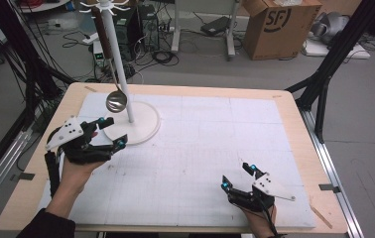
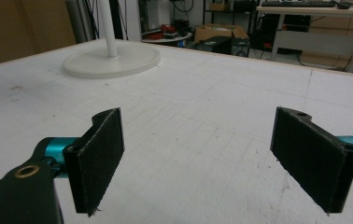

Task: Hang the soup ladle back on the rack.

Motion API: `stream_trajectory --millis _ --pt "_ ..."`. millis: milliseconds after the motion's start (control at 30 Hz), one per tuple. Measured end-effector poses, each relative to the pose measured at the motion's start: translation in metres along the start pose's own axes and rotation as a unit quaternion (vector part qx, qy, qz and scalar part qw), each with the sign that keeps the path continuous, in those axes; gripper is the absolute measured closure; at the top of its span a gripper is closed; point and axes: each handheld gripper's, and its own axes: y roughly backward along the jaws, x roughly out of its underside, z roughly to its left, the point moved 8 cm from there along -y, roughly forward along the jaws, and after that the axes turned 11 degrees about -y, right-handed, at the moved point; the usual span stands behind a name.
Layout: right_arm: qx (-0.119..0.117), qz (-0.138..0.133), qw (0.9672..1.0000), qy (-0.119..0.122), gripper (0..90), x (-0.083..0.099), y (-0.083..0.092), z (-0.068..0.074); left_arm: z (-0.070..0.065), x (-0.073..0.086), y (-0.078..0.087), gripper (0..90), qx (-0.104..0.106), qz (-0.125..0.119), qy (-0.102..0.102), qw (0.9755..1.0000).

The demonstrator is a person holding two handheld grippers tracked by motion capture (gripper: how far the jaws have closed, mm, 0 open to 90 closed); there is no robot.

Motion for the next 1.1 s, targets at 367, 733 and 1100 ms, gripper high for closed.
stream_trajectory --millis 367,733,1100 --pt "-0.002 -0.002 1.0 0.002 16.3 -0.001 0.0 0.001 -0.027 0.037 0.002 24.0 0.008 -0.008 0.027 0.9996" --pt "-0.009 0.002 0.9999 0.01 16.3 -0.002 -0.006 0.01 -0.046 0.065 0.01 21.8 0.024 -0.002 0.024 0.9994" --pt "-0.013 -0.003 0.9999 0.001 16.3 -0.004 -0.004 0.011 -0.065 0.081 0.01 20.7 0.039 0.005 0.012 0.9992"
